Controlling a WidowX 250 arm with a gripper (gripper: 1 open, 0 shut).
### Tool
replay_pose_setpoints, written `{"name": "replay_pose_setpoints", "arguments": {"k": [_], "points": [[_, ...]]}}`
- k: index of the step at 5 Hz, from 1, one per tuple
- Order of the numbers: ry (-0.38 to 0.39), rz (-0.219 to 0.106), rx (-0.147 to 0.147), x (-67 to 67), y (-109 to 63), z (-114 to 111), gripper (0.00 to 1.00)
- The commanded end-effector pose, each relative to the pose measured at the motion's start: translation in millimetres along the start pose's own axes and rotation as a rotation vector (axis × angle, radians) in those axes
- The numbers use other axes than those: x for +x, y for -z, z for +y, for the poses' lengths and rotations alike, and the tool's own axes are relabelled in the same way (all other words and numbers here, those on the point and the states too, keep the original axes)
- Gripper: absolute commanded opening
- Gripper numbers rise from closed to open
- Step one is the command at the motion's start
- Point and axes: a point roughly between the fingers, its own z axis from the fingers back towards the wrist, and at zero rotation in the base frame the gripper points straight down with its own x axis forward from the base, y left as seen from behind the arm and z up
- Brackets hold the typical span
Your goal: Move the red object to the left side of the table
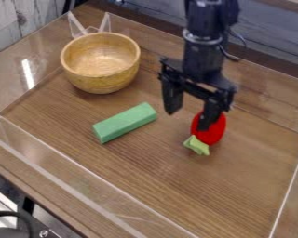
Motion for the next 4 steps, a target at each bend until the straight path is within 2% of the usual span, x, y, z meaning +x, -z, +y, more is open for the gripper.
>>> {"name": "replay_pose_setpoints", "arguments": {"k": [1, 2, 4], "points": [[0.074, -0.063, -0.013, 11.6, -8.3, -6, 1.0], [0.075, -0.101, -0.026, 18.6, -18.9, -3, 1.0], [0.057, -0.152, -0.048, 20.0, -30.7, 10, 1.0]]}}
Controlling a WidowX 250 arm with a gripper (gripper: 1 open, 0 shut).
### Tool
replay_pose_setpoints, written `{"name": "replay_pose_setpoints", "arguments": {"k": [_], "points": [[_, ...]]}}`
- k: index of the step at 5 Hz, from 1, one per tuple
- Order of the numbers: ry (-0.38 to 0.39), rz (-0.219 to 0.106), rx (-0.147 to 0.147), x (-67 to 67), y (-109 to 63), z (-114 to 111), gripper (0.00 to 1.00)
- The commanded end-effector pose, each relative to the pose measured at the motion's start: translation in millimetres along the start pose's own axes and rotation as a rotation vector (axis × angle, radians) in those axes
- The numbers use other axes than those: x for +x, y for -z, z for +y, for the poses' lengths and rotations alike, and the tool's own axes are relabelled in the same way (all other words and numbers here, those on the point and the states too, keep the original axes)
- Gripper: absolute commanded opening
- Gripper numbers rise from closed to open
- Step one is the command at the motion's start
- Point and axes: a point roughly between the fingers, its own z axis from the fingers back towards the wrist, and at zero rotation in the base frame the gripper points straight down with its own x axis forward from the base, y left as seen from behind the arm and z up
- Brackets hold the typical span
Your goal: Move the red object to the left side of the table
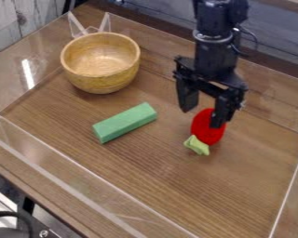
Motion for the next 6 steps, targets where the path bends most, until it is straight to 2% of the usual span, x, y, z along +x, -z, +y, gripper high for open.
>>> {"name": "replay_pose_setpoints", "arguments": {"k": [1, 3, 6], "points": [[-0.012, -0.094, 0.005, 6.0, -24.5, 2, 1.0], [-0.029, -0.074, 0.004, 2.1, -9.5, -2, 1.0], [-0.039, -0.061, 0.011, 1.5, -4.1, -6, 1.0]]}}
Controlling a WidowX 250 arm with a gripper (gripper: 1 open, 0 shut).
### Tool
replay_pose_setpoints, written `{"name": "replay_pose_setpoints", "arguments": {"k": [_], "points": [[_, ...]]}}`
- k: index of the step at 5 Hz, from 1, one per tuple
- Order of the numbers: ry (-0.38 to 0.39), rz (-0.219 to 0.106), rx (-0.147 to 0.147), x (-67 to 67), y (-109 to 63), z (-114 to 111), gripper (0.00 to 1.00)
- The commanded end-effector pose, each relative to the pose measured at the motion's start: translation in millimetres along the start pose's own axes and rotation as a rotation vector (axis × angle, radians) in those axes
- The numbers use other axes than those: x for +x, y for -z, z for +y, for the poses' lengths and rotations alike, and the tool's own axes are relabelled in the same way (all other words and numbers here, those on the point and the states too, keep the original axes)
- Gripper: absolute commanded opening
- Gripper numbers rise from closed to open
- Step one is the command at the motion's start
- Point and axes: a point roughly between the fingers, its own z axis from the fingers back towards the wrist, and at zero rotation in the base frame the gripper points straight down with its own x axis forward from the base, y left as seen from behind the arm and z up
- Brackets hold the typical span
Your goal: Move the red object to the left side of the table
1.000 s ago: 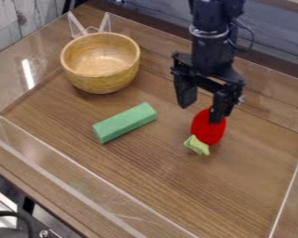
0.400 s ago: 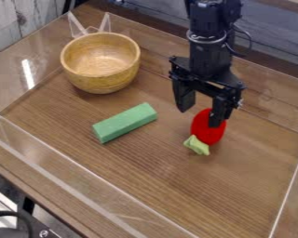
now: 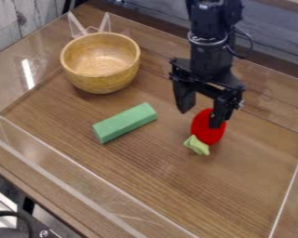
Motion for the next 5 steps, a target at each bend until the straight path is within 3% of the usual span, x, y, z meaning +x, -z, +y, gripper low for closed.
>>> {"name": "replay_pose_setpoints", "arguments": {"k": [1, 5], "points": [[0.0, -0.021, 0.004, 2.5, -6.8, -2.6, 1.0], [-0.005, -0.02, 0.002, 7.5, -11.3, -1.7, 1.0]]}}
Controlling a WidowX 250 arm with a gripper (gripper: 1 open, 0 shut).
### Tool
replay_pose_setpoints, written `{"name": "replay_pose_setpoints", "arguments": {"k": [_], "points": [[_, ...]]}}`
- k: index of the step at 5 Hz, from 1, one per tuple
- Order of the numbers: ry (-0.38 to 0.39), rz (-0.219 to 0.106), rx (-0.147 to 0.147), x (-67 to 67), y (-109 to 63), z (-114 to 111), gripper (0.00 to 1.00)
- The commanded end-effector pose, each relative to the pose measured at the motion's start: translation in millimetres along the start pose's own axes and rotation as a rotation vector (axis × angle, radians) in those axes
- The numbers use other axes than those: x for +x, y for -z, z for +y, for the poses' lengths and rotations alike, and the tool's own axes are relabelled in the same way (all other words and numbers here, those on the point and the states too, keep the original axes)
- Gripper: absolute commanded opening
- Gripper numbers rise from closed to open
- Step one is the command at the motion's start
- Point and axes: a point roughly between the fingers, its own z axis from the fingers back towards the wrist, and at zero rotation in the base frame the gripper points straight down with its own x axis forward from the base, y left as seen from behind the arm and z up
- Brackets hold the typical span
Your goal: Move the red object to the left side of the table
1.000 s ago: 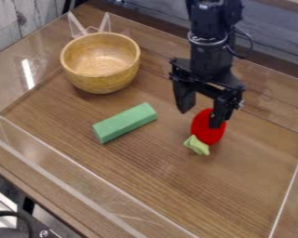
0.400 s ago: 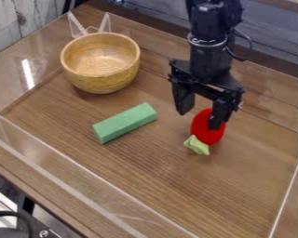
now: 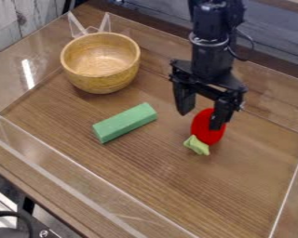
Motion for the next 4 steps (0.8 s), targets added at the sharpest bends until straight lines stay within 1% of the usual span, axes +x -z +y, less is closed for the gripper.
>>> {"name": "replay_pose_setpoints", "arguments": {"k": [1, 3, 4], "points": [[0.01, -0.053, 0.001, 9.9, -15.8, 2, 1.0], [0.019, -0.036, 0.009, 14.9, 6.9, 2, 1.0], [0.02, -0.031, 0.011, 17.0, 16.0, 2, 0.0]]}}
